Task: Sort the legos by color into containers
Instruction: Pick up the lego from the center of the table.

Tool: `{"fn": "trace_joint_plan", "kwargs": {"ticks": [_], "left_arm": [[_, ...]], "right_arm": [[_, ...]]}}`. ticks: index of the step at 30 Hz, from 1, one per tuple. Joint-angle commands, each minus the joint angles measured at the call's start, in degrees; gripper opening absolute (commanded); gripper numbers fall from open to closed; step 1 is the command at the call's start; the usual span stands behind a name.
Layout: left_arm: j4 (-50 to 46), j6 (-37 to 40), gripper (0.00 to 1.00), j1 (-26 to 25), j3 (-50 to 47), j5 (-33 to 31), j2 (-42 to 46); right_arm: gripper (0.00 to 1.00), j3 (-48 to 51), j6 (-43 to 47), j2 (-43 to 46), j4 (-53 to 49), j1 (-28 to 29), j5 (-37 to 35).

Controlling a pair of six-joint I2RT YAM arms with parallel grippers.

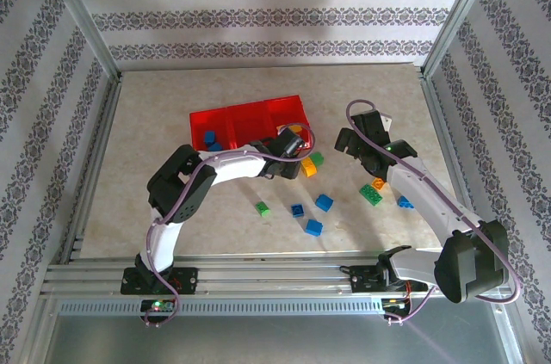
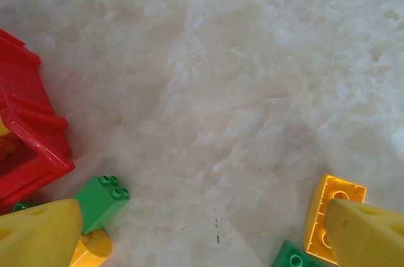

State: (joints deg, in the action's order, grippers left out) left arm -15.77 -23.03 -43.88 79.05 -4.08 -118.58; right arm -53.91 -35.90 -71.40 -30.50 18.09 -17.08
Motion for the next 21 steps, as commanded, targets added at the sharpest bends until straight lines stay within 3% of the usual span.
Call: {"fn": "trace_joint_plan", "kwargs": {"ticks": [1, 11, 21], "left_arm": [[-2.33, 1.54, 0.52, -0.57, 2.7, -2.34, -2.11], [-2.86, 2.35, 0.33, -0.6, 1.64, 0.79, -0.59], [0.21, -0.54, 0.17, -0.68, -7.99, 3.53, 11.35]], "right_arm": [[0.98, -0.36, -0.75, -0.41, 0.27, -0.68, 0.21], [0.99, 0.47, -0.84, 0.28, 0.22, -0.74, -0.58], [0.98, 2.6, -1.1, 1.67, 0.1, -0.77, -1.11]]}}
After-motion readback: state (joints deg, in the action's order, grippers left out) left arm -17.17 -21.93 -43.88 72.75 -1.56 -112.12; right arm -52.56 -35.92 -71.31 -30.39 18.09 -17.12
